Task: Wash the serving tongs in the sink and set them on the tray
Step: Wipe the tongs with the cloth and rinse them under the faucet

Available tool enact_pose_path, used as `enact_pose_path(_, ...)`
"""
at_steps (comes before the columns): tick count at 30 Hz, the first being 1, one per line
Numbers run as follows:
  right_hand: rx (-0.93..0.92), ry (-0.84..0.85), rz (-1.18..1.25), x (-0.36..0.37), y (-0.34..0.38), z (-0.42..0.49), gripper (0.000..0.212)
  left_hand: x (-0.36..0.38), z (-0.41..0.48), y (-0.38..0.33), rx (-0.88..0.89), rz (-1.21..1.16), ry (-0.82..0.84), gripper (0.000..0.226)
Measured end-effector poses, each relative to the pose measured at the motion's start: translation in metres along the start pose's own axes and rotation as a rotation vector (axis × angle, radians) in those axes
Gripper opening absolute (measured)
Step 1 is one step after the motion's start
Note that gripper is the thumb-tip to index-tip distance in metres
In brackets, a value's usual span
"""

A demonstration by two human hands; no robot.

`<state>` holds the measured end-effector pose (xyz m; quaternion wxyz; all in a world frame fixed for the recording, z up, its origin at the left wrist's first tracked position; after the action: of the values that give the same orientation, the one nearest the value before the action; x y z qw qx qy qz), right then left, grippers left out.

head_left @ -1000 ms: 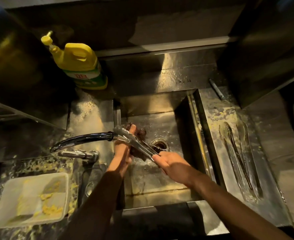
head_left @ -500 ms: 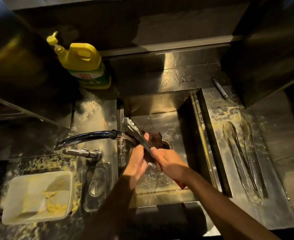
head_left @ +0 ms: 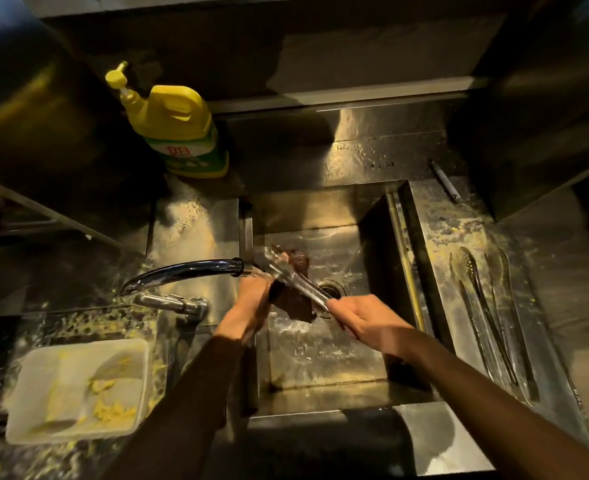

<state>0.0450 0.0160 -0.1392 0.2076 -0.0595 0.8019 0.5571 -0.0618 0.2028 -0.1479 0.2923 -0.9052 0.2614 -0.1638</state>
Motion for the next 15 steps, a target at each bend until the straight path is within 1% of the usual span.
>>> enact_pose_path(2, 0.018, 0.056, -0.080, -0.013, -0.004, -0.007, 0.057, -0.007, 0.008, 0.002, 0.016, -0.105, -0.008, 0.030)
enact_pose_path(3, 0.021, 0.067, -0.112, -0.016, -0.004, -0.008, 0.057, -0.006, 0.009, 0.004, 0.024, -0.191, -0.002, 0.031)
enact_pose_path(5, 0.035, 0.078, -0.141, -0.013, 0.002, -0.002, 0.061, 0.003, 0.005, 0.011, -0.042, -0.367, -0.016, 0.019)
enact_pose_path(6, 0.056, 0.074, -0.125, -0.005, 0.008, 0.001, 0.064, 0.008, 0.003, 0.017, -0.096, -0.411, -0.043, 0.015)
enact_pose_path(7, 0.078, 0.056, -0.087, 0.003, 0.011, 0.004, 0.066, 0.009, 0.004, 0.021, -0.132, -0.420, -0.076, 0.017)
enact_pose_path(9, 0.083, 0.004, -0.015, 0.018, 0.012, 0.003, 0.067, 0.002, 0.004, 0.020, -0.111, -0.366, -0.101, 0.015)
enact_pose_path(11, 0.065, -0.055, 0.020, 0.027, 0.007, -0.003, 0.063, -0.012, 0.010, 0.016, -0.068, -0.285, -0.026, 0.022)
enact_pose_path(12, 0.052, -0.069, 0.014, 0.030, 0.003, -0.005, 0.063, -0.018, 0.009, 0.016, -0.066, -0.285, 0.023, 0.026)
enact_pose_path(14, 0.036, -0.090, -0.033, 0.037, 0.000, -0.008, 0.063, -0.021, 0.000, 0.015, -0.094, -0.341, 0.094, 0.028)
enact_pose_path(15, 0.031, -0.125, -0.044, 0.041, -0.001, -0.009, 0.061, -0.020, -0.004, 0.017, -0.111, -0.396, 0.123, 0.025)
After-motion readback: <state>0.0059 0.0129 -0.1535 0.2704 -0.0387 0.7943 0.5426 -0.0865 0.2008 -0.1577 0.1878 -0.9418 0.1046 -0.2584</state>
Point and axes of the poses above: each hand's wrist, its own z-axis towards the middle knuckle, its own x-axis out of the palm, y = z × x, the point moved 2 cm from there along z, towards the middle knuckle, and after that the axes turned 13 degrees about -x, right-handed, at the moved point
